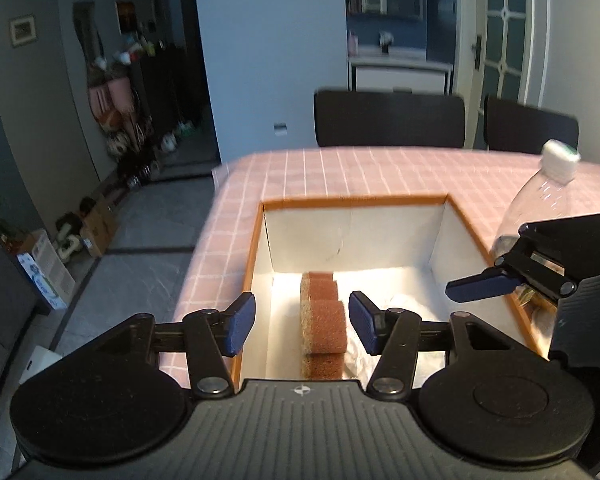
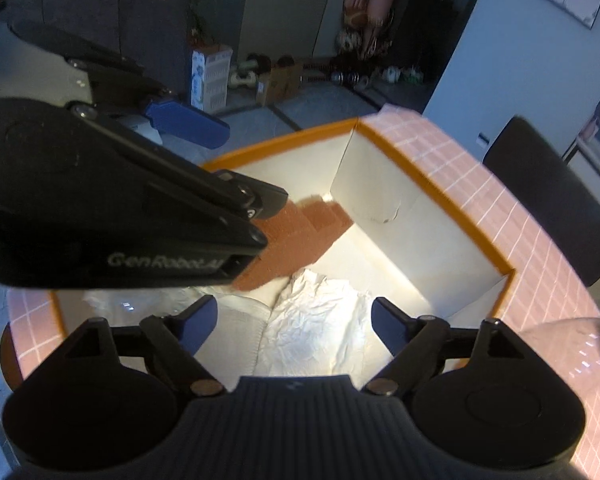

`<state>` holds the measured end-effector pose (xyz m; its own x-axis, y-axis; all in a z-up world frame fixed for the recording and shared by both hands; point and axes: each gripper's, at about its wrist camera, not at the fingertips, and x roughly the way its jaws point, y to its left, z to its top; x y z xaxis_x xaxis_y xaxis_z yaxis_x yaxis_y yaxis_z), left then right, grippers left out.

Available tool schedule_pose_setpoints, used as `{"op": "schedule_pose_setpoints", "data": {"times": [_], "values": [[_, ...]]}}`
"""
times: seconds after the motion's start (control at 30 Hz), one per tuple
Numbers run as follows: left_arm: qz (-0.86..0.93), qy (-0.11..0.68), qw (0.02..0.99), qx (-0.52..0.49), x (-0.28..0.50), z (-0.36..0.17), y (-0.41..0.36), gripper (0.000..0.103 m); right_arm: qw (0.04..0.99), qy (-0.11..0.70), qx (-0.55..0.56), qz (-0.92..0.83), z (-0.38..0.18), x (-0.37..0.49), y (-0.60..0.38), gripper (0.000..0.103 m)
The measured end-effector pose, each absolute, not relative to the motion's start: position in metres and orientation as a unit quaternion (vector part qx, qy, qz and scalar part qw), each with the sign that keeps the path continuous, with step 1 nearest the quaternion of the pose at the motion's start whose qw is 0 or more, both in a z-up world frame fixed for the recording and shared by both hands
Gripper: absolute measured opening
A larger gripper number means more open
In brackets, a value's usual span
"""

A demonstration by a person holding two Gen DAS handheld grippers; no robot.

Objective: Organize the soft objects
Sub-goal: 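Carry the sponge and cloth into the orange box and release both, then return both tools to the pile and grasp the crocheted strawberry with the left tool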

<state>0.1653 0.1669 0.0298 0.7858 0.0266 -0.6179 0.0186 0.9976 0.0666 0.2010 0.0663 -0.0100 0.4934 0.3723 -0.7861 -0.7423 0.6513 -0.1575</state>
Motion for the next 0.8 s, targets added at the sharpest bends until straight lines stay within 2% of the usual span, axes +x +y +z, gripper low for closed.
{"op": "schedule_pose_setpoints", "data": {"times": [0.5,0.8], "values": [[-0.058,0.161,0.985,0.01,0.076,0.064,0.105,0.064,0.901,0.261,-0.143,0.315,0.026,0.105,-0.059,0.084],[-0.129,0.143,0.981,0.002,0.062,0.039,0.049,0.064,0.94,0.242,-0.088,0.225,0.012,0.063,-0.134,0.084]]}}
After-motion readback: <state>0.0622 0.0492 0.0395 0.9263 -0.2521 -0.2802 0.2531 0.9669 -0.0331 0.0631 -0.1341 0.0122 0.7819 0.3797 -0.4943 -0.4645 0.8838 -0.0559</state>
